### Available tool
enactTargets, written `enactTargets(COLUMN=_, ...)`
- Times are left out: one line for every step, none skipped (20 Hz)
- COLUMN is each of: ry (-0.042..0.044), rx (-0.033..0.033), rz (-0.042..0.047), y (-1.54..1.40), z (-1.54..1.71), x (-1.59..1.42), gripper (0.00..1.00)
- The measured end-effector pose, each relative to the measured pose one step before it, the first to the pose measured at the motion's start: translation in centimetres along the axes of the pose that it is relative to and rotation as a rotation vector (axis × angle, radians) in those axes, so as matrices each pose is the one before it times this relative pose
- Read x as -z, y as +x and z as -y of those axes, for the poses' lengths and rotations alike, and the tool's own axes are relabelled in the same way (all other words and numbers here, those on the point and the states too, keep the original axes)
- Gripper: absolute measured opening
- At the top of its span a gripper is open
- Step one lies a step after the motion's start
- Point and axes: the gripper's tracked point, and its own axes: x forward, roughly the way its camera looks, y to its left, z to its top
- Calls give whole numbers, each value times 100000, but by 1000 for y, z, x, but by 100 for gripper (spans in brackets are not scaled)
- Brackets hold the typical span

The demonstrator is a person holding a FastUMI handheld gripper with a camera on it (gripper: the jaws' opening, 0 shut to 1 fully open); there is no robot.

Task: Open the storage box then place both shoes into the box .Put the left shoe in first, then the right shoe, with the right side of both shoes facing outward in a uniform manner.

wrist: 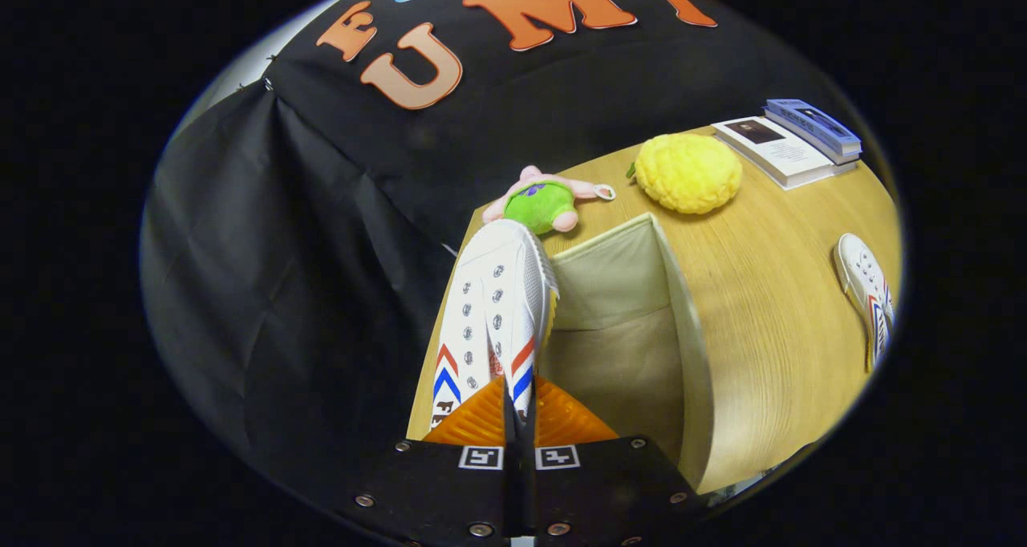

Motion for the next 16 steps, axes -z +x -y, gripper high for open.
enactTargets(ry=-706, rx=410, rz=-1422, y=245, z=-88, x=536, gripper=0)
enactTargets(ry=718, rx=65, rz=438, y=142, z=-114, x=44, gripper=0)
enactTargets(ry=569, rx=-9, rz=-837, y=210, z=24, x=30, gripper=1)
enactTargets(ry=483, rx=162, rz=-1735, y=37, z=-66, x=343, gripper=1)
enactTargets(ry=112, rx=1167, rz=-1605, y=-31, z=128, x=268, gripper=2)
enactTargets(ry=-1188, rx=1069, rz=-1114, y=-31, z=-58, x=115, gripper=3)
enactTargets(ry=-1218, rx=674, rz=180, y=110, z=-67, x=-147, gripper=3)
enactTargets(ry=-1259, rx=624, rz=76, y=107, z=108, x=57, gripper=3)
enactTargets(ry=-856, rx=982, rz=-853, y=-24, z=180, x=152, gripper=3)
enactTargets(ry=118, rx=1154, rz=-778, y=69, z=-37, x=245, gripper=3)
enactTargets(ry=-89, rx=749, rz=-1074, y=46, z=-63, x=232, gripper=4)
enactTargets(ry=-421, rx=-441, rz=-1892, y=147, z=-294, x=352, gripper=5)
enactTargets(ry=-449, rx=-1196, rz=-2308, y=61, z=-365, x=488, gripper=8)
enactTargets(ry=587, rx=-2068, rz=-1285, y=-75, z=-240, x=44, gripper=18)
enactTargets(ry=288, rx=-370, rz=538, y=-236, z=-281, x=-225, gripper=26)
enactTargets(ry=-1259, rx=502, rz=1003, y=-560, z=-138, x=-411, gripper=46)
